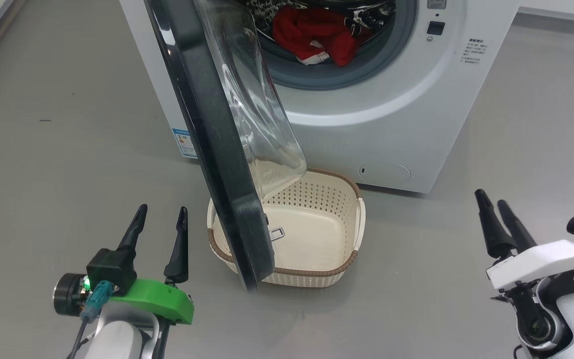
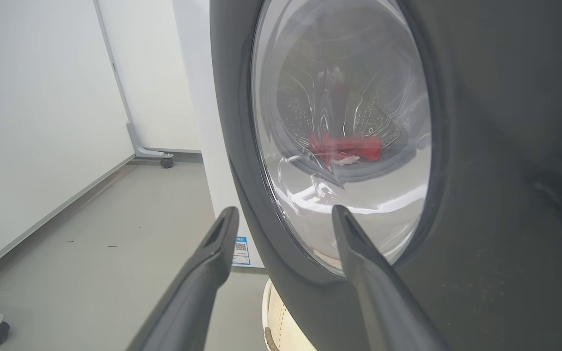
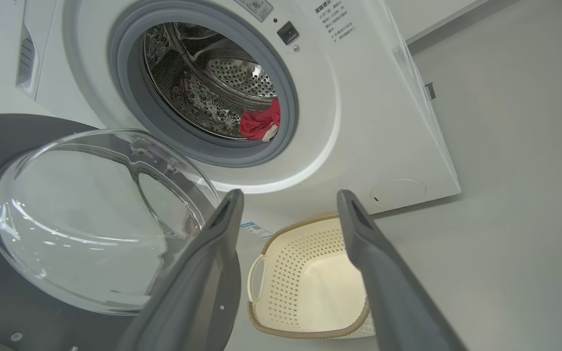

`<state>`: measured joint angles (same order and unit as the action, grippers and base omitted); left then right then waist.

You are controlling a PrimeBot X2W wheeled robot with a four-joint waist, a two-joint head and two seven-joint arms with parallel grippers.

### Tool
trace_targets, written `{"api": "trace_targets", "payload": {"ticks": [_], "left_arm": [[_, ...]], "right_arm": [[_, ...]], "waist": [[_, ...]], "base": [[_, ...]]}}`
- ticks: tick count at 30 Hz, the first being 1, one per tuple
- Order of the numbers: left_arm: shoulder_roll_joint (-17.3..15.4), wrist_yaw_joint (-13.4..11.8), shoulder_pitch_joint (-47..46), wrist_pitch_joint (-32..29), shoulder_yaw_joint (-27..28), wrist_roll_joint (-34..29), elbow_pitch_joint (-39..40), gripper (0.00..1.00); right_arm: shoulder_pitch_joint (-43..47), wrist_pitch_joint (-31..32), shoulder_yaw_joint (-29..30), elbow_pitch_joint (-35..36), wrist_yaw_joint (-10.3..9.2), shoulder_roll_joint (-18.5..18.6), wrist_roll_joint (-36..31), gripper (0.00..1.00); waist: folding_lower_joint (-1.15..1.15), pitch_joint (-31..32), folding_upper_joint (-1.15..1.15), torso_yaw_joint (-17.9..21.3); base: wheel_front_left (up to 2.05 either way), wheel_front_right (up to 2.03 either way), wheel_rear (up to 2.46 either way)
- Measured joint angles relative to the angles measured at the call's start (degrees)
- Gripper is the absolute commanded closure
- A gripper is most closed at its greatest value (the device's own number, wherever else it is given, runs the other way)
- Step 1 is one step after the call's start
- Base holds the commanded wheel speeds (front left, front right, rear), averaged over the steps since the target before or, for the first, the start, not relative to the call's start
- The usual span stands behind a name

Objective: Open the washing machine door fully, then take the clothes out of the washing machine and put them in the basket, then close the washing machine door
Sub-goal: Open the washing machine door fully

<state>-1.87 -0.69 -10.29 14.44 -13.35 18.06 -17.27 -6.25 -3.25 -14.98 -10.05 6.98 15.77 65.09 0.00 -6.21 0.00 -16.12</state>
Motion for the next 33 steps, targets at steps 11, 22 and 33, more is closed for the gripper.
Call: {"api": "trace_targets", "payload": {"ticks": [11, 22, 33], "left_arm": [[0.0, 0.0, 0.2, 0.0, 0.0, 0.0, -0.2, 0.0], [0.0, 0.0, 0.4, 0.0, 0.1, 0.0, -0.3, 0.0], [0.0, 0.1, 0.4, 0.0, 0.1, 0.0, -0.5, 0.0]], "right_arm": [[-0.2, -13.5, -0.7, -2.1, -6.94, 6.0, -25.3, 0.0], [-0.1, -11.7, -2.2, 0.1, -11.77, 2.4, -36.2, 0.0], [4.0, -11.7, -1.3, 0.7, -12.27, -2.4, -40.6, 0.0]], "waist": [[0.0, 0.0, 0.0, 0.3], [0.0, 0.0, 0.0, 0.6], [0.0, 0.0, 0.0, 0.8]], "base": [[0.0, 0.0, 0.0], [0.0, 0.0, 0.0], [0.0, 0.0, 0.0]]}}
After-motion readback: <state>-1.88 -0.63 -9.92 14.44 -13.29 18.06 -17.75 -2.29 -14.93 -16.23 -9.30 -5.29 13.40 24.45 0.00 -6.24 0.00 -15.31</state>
